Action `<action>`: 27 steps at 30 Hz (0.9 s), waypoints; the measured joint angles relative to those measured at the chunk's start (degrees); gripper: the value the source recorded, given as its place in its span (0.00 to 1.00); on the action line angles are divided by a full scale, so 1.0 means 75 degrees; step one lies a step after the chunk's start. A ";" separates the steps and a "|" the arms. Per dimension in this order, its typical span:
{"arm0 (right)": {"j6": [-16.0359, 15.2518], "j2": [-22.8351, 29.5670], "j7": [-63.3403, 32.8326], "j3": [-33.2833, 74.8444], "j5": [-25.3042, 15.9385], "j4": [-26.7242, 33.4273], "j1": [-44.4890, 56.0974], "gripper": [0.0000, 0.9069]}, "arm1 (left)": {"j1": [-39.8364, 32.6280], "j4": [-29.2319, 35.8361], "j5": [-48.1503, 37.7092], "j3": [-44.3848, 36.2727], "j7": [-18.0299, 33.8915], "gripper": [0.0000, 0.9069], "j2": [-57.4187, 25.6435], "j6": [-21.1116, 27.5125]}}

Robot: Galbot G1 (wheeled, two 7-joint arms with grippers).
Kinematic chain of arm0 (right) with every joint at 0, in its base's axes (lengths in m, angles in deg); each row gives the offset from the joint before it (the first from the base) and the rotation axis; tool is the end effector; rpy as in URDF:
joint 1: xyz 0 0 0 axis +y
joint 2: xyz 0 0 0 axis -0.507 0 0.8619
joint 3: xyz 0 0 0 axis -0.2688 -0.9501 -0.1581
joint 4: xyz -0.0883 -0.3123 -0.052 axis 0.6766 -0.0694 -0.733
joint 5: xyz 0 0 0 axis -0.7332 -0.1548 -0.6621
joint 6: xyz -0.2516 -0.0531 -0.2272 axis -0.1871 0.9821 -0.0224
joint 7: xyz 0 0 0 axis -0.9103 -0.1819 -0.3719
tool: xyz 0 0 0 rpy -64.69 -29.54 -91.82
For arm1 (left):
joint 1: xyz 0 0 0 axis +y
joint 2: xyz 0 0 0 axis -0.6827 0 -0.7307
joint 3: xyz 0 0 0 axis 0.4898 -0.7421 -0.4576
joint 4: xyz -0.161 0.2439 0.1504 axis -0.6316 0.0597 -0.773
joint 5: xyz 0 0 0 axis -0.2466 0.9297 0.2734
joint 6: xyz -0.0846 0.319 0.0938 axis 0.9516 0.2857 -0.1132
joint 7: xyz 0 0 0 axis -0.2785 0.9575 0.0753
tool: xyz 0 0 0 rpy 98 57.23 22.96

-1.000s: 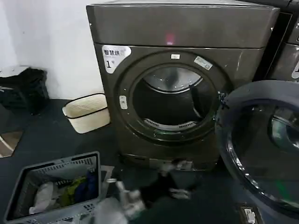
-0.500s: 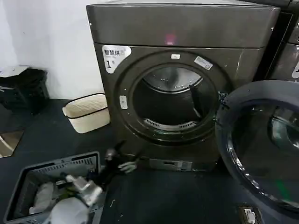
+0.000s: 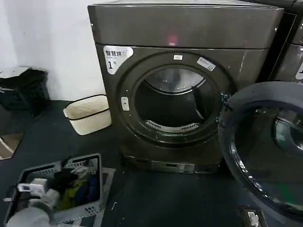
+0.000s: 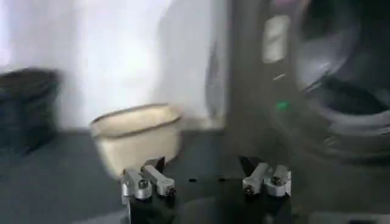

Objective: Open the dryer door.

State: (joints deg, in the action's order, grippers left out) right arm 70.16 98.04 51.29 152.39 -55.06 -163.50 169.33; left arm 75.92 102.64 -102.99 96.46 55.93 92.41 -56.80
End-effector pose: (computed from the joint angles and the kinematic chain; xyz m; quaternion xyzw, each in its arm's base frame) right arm -0.0989 -0.3687 -0.2006 -0.5847 -0.7825 0.1951 0.0880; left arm 0.2113 0.1340 -0.1985 0.0304 -0.9873 -0.0187 0.1548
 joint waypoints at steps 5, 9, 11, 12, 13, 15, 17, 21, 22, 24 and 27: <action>0.0046 -0.0042 0.0030 -0.0141 -0.0004 0.0108 -0.0077 1.00 | 0.0243 0.0126 -0.1131 0.0657 0.1187 1.00 -0.0283 0.1441; 0.0071 -0.0041 0.0054 -0.0247 -0.0011 0.0133 -0.0092 1.00 | 0.0297 0.0168 -0.2241 0.1025 0.2149 1.00 -0.0555 0.2380; 0.0097 -0.0028 0.0060 -0.0280 -0.0010 0.0148 -0.0092 1.00 | 0.0297 0.0170 -0.2856 0.1185 0.2653 1.00 -0.0704 0.2758; 0.0119 -0.0027 0.0064 -0.0296 -0.0008 0.0157 -0.0092 1.00 | 0.0284 0.0170 -0.3270 0.1261 0.2945 1.00 -0.0788 0.2763; 0.0151 -0.0025 0.0067 -0.0309 -0.0001 0.0176 -0.0091 1.00 | 0.0264 0.0156 -0.3665 0.1325 0.3237 1.00 -0.0875 0.2759; 0.0184 -0.0020 0.0069 -0.0326 0.0004 0.0207 -0.0091 1.00 | 0.0273 0.0096 -0.4637 0.1406 0.3890 1.00 -0.1080 0.2758; 0.0218 -0.0002 0.0060 -0.0335 0.0004 0.0228 -0.0105 1.00 | 0.0284 0.0033 -0.5519 0.1411 0.4361 1.00 -0.1290 0.2758; 0.0274 0.0091 0.0010 -0.0369 0.0005 0.0228 -0.0117 1.00 | 0.0143 -0.0190 -0.7089 0.1325 0.5109 1.00 -0.1779 0.2754; 0.0284 0.0114 0.0004 -0.0370 0.0005 0.0229 -0.0117 1.00 | 0.0088 -0.0256 -0.7468 0.1281 0.5225 1.00 -0.1889 0.2754; 0.0300 0.0148 -0.0006 -0.0369 0.0006 0.0236 -0.0115 1.00 | -0.0094 -0.0439 -0.8373 0.1157 0.5568 1.00 -0.2156 0.2754; 0.0323 0.0163 -0.0006 -0.0339 0.0006 0.0270 -0.0105 1.00 | -0.0416 -0.0757 -0.9630 0.0987 0.5958 1.00 -0.2528 0.2751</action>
State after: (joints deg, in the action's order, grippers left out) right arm 72.58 99.26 51.25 149.85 -55.01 -161.48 168.54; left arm 72.80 96.97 -175.21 103.86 100.61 73.45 -36.17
